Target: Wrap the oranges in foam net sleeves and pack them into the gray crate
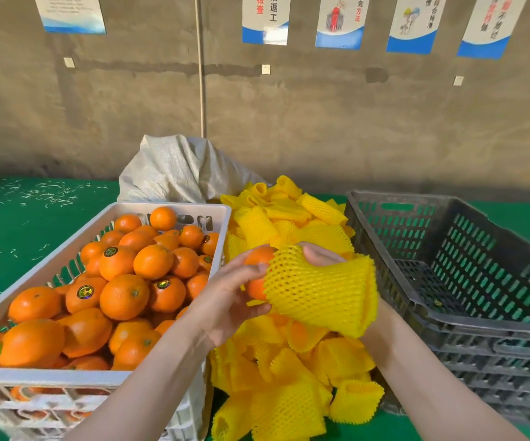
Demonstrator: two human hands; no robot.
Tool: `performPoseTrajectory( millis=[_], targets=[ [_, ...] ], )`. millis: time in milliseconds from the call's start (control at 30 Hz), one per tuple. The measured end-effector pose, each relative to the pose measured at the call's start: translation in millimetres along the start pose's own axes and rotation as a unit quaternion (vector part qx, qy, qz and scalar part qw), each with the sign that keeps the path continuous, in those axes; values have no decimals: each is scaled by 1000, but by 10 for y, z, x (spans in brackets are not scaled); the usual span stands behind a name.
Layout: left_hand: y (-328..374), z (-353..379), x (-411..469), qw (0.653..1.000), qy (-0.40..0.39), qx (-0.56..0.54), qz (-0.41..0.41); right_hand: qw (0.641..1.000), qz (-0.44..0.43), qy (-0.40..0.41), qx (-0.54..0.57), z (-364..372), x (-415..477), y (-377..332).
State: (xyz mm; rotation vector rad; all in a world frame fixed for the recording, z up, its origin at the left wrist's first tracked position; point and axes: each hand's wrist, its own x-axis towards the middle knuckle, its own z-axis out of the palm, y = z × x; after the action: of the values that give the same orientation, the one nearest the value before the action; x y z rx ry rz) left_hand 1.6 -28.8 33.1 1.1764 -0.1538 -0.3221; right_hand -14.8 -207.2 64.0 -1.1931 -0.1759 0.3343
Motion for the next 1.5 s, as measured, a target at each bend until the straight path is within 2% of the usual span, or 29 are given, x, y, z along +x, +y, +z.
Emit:
performPoseTrajectory(
  millis=[100,200,367,467,567,633,700,800,967,1133,1233,1300,1433,1500],
  targets=[
    [-62,63,-19,1000,12,17,18,995,-53,-57,-58,69,49,-81],
    [-112,108,-37,999,24,5,47,986,-126,-51,-100,9,59,-17],
    [-220,180,13,996,37,-58,53,965,-229,46,-120,107,96,174],
    [-251,201,-16,996,42,-39,67,950,-275,72,-127,94,80,246],
    [-337,267,-40,990,63,29,122,958,-258,76,-103,104,67,319],
    [-390,305,-23,981,113,54,150,961,-241,102,-93,155,82,391],
    [-421,306,-2,978,141,50,147,944,-263,133,-146,161,80,456],
    [-398,271,-16,985,123,5,123,907,-302,157,-249,117,9,428],
    [-315,268,-41,996,52,-57,45,901,-285,225,-237,34,6,339],
    [-288,384,-61,992,39,-115,-15,867,-293,276,-293,42,57,392],
    [-317,442,-55,995,53,-84,16,853,-307,274,-322,64,60,412],
    [-328,436,-44,994,68,-84,34,857,-301,254,-333,83,75,391],
    [-326,361,-19,988,74,-129,30,906,-232,242,-260,35,161,320],
    [-335,342,-9,986,77,-149,13,918,-216,237,-233,6,198,328]
  ],
)
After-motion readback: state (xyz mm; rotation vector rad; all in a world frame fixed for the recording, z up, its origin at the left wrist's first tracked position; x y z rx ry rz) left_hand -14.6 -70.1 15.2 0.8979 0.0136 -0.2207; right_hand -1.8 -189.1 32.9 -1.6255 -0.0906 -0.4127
